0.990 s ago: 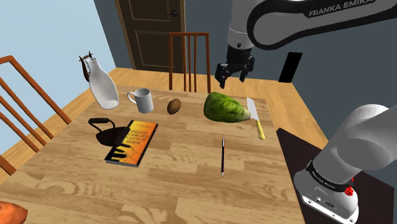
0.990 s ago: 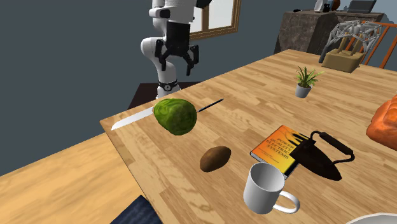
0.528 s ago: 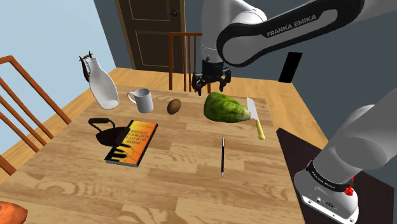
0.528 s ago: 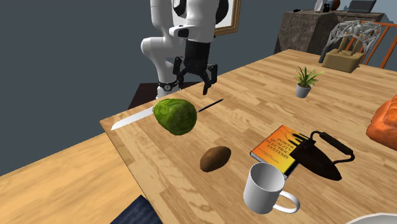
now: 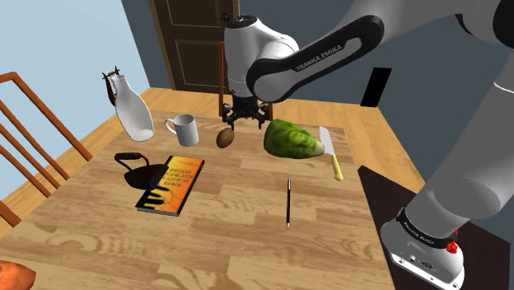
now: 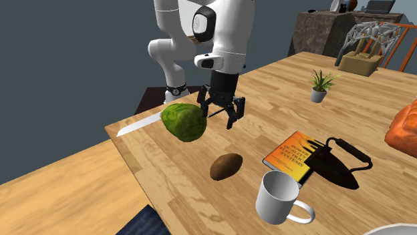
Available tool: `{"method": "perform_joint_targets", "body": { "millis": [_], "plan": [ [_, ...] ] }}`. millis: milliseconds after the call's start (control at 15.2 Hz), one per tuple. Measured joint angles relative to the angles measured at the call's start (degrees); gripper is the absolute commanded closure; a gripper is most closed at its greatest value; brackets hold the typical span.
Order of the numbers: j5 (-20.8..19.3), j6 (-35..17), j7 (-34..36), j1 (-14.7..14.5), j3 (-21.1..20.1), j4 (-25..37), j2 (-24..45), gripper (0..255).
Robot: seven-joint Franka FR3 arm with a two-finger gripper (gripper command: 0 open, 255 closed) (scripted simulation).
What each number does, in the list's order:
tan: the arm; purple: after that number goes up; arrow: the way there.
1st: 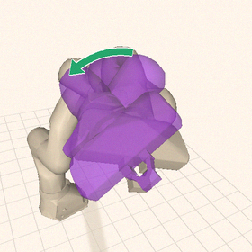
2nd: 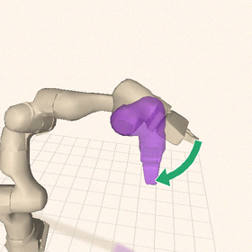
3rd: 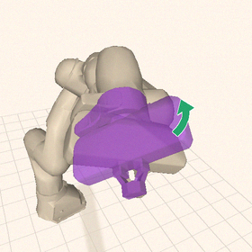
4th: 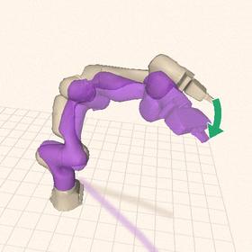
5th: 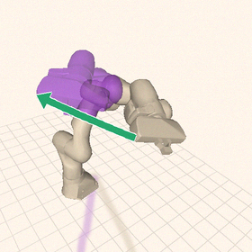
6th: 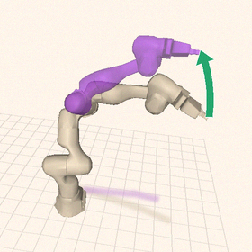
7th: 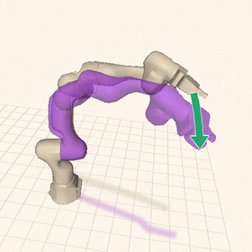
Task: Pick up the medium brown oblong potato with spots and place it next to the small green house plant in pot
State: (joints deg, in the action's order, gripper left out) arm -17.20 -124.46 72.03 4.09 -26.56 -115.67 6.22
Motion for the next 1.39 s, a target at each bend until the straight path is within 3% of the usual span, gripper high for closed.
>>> {"method": "perform_joint_targets", "body": {
  "millis": [528,1386],
  "plan": [
    [-9.2,2.5,15.6,-5.6,3.4,19.1,19.0,0],
    [-11.5,-1.0,17.5,-6.1,4.9,19.8,23.4,0]
  ]
}}
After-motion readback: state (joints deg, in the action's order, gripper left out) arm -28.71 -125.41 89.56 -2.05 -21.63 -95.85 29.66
